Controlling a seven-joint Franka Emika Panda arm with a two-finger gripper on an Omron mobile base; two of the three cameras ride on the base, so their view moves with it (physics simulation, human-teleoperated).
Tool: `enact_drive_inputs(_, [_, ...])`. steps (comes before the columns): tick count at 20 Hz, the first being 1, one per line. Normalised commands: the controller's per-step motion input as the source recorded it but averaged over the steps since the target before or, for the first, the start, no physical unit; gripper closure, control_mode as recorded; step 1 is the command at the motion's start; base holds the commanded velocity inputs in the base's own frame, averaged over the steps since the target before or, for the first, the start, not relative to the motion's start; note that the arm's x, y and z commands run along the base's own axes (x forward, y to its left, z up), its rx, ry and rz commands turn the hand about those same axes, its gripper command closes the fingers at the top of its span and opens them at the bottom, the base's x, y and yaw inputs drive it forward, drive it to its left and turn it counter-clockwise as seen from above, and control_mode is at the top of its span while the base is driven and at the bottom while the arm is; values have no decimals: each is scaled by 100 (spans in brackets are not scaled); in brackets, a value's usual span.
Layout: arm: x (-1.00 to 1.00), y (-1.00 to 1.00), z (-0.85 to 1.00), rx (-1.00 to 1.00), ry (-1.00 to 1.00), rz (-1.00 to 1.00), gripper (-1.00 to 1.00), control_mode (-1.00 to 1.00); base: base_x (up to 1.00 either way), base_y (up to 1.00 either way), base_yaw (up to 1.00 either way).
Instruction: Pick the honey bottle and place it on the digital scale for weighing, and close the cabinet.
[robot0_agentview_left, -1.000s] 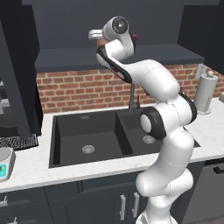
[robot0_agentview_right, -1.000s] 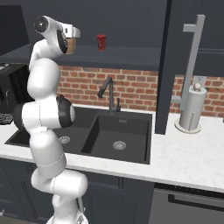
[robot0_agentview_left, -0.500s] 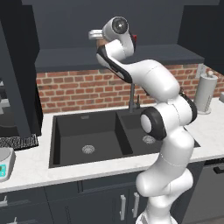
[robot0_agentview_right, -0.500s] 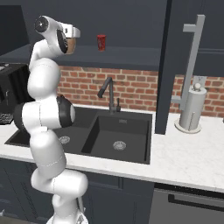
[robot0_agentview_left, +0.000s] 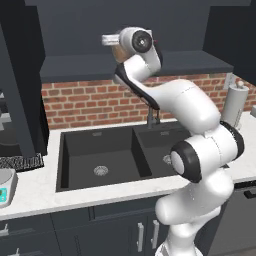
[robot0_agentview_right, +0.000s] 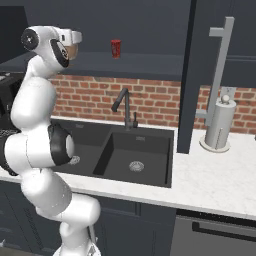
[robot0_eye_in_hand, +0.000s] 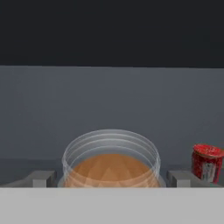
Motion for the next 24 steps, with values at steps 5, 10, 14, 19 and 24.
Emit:
enact_drive_inputs(5, [-77,12,0,1,-26,0,100,-100,0,0,0])
enact_drive_inputs(10, [-88,7,0,2,-21,0,100,-100,0,0,0])
enact_drive_inputs(14, [-100,14,-7,0,-18,0,100,-100,0,0,0])
enact_drive_inputs(19, [-100,0,-7,2,-10,-1,100,-100,0,0,0])
enact_drive_inputs(24, [-100,-8,41,3,3,-6,100,-100,0,0,0])
